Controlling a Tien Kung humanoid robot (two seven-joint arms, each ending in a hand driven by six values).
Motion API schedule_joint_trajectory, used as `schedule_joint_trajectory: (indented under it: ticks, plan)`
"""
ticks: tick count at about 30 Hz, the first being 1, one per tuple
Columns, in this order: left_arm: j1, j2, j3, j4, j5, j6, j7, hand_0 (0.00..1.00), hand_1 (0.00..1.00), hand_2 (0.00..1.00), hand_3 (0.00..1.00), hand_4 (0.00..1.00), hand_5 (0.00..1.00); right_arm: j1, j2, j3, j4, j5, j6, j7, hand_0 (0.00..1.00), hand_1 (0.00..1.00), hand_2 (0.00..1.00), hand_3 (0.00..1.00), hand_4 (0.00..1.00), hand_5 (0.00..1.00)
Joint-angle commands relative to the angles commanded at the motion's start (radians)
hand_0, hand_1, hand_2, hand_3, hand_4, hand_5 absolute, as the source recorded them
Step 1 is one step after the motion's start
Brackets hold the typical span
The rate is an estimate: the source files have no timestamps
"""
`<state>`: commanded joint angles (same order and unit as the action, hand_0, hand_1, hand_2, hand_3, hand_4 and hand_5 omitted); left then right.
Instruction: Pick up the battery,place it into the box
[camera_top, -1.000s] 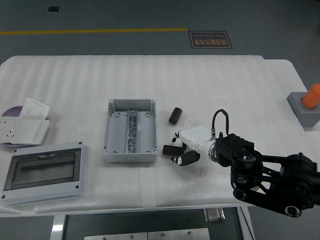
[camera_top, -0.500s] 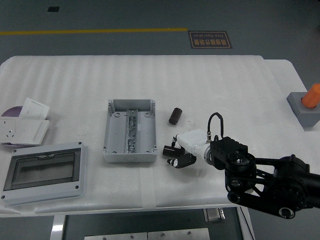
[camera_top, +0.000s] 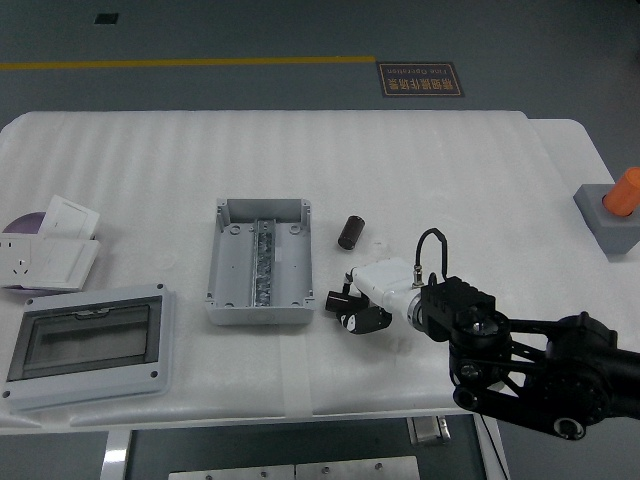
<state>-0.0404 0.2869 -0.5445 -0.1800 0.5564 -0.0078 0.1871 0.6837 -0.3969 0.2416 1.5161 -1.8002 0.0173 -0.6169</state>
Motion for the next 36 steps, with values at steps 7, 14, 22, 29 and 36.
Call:
schedule_joint_trajectory:
  ticks: [7,14,22,29,36]
  plan:
    - [-0.001,0.000,0.003,0.000,-0.008,0.001,-0.002,0.576,0.629,0.538,0.567,0.580,0.372,-0.003,0.001,0.002,-0.007,-0.003,-0.002,0.002,0.450,0.483,0.404,0.666,0.416,0.373]
    - [-0.003,-0.001,0.005,0.000,-0.011,-0.009,-0.003,0.573,0.629,0.538,0.568,0.580,0.378,-0.004,0.001,0.008,-0.010,-0.003,0.002,0.001,0.442,0.492,0.395,0.680,0.285,0.189]
    - [-0.004,-0.002,-0.002,0.000,-0.009,-0.003,-0.014,0.571,0.629,0.539,0.570,0.578,0.376,-0.013,-0.006,0.018,-0.010,-0.027,-0.015,0.004,0.441,0.490,0.394,0.682,0.306,0.193]
    - [-0.004,-0.002,-0.010,0.000,-0.004,0.005,-0.021,0.571,0.630,0.543,0.575,0.572,0.379,-0.022,-0.017,0.042,-0.013,-0.038,-0.032,0.009,0.444,0.491,0.385,0.681,0.328,0.191]
    - [-0.004,-0.003,-0.011,0.000,-0.002,0.009,-0.024,0.569,0.630,0.553,0.578,0.571,0.384,-0.028,-0.030,0.091,-0.015,-0.034,-0.042,0.015,0.432,0.483,0.378,0.678,0.329,0.197]
